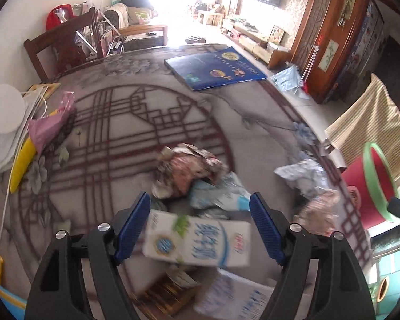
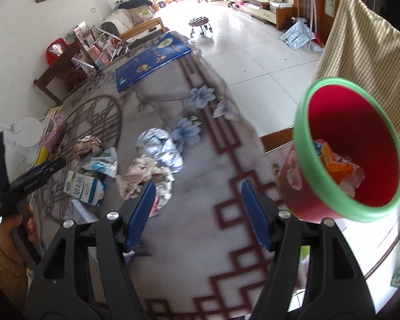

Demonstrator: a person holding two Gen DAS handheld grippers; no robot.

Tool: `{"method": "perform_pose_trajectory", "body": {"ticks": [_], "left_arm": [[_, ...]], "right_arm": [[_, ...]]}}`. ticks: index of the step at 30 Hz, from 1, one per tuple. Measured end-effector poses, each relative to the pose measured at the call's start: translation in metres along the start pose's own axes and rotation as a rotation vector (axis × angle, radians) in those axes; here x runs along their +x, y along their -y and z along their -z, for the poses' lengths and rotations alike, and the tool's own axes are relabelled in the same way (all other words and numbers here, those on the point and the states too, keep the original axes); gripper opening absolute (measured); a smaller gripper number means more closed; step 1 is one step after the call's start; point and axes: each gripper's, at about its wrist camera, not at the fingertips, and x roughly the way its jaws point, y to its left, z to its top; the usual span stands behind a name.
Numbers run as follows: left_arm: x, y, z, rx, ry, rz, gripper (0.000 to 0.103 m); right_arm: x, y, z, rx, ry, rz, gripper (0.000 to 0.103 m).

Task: Collect trash
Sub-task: 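Move both open tools back over the table, then grasp the crumpled brown paper with the left tool while the right tool grasps the blue-white wrapper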

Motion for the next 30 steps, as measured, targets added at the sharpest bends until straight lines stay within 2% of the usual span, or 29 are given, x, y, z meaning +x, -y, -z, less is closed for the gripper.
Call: {"method": "perform_pose_trajectory", "body": {"ticks": [7,11,13,14,15,18,22,25,30], "left_arm": [[0.045,-0.015,-0.030,0.050,-0.069,0.030,0.073],[0.073,-0.024,-0.035,0.032,-0.132,0.056,0.072],[0.086,-0.027,-0.035,0.032,-0.165,0.076,0.061],[0.089,-0.029,-0.035,0.027,-0.173,0.106,0.047],[0.089,-0.030,-0.035,0.019,-0.173,0.145,0.037],[0.078,-0.032,-0.039,0.045,-0.126,0.133,0.029],[0.050,-0.044,-0.039,0.055,-0.035,0.116,0.029],[0.039,-0.057,-0.027,0.020,-0.022,0.106,0.030],[0.016,-0.077,-0.006,-0.034,0.004,0.086,0.031]], "right_arm": [[0.012,-0.045,0.011,-0.009,-0.014,-0.021,0.065],[0.019,-0.074,0.018,-0.027,-0.030,-0.042,0.065],[0.023,-0.087,0.021,-0.035,-0.042,-0.049,0.065],[0.025,-0.092,0.022,-0.040,-0.047,-0.051,0.065],[0.027,-0.099,0.023,-0.047,-0.053,-0.052,0.065],[0.032,-0.113,0.021,-0.066,-0.066,-0.049,0.065],[0.046,-0.132,0.011,-0.128,-0.101,-0.051,0.067],[0.071,-0.148,0.003,-0.169,-0.144,-0.055,0.068],[0.111,-0.175,-0.013,-0.185,-0.204,-0.110,0.068]]}}
